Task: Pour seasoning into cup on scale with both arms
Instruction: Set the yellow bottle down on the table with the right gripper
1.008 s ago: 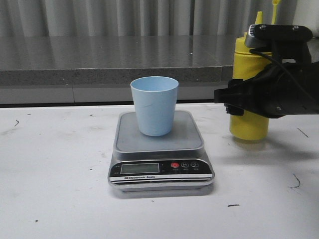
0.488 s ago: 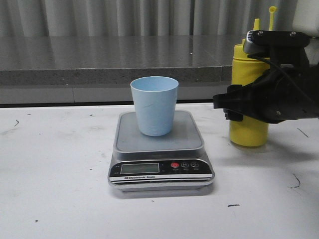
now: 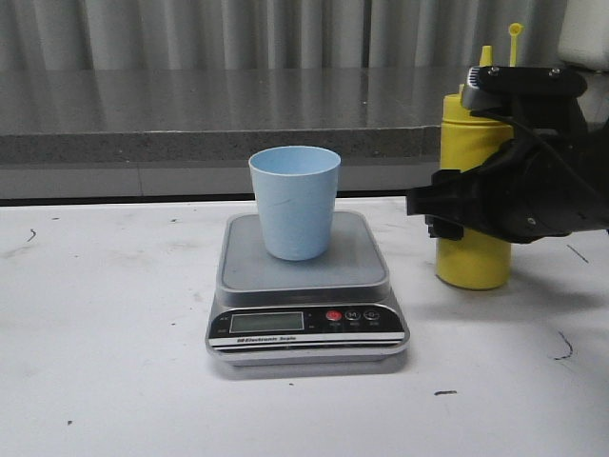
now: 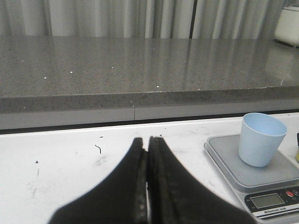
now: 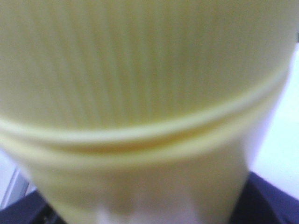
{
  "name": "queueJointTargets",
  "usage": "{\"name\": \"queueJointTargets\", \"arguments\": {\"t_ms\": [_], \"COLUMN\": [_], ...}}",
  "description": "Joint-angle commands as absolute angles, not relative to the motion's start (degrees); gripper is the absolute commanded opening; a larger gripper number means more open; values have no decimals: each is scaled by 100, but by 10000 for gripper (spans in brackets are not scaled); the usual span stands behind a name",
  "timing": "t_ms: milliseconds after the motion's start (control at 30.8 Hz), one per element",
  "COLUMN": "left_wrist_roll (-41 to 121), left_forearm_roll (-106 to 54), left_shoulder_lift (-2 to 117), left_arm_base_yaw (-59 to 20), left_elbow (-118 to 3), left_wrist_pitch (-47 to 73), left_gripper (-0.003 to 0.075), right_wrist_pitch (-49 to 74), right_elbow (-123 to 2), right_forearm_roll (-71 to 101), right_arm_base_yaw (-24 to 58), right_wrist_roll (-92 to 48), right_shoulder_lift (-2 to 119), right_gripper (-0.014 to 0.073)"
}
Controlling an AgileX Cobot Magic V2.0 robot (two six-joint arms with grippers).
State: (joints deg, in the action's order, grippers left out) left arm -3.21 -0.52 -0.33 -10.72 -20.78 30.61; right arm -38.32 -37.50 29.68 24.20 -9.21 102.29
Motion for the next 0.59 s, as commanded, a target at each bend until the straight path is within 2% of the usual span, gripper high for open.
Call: {"name": "queueJointTargets", "arguments": {"t_ms": [0, 98, 228, 553], "left_wrist_roll": [-393, -393, -393, -393], "left_forearm_roll": [-99, -99, -99, -99], "left_shoulder_lift": [-112, -112, -112, -112], "left_arm_base_yaw": [-1067, -1067, -1067, -1067], "left_elbow": [-2216, -2216, -2216, -2216], "left_wrist_pitch": [2558, 2558, 2558, 2558], "left_gripper": [-20, -20, -20, -20], "right_wrist_pitch": [-4227, -4143, -4043, -3940], "right_elbow": [-3893, -3893, -3893, -3893], "right_forearm_roll": [2865, 3068, 3391, 3453], "right_arm_base_yaw": [2429, 2429, 2429, 2429], "right_wrist_roll": [-910, -909, -909, -1027], "right_shoulder_lift": [9957, 9957, 9957, 9951], "right_gripper": [443, 535, 605, 608]}}
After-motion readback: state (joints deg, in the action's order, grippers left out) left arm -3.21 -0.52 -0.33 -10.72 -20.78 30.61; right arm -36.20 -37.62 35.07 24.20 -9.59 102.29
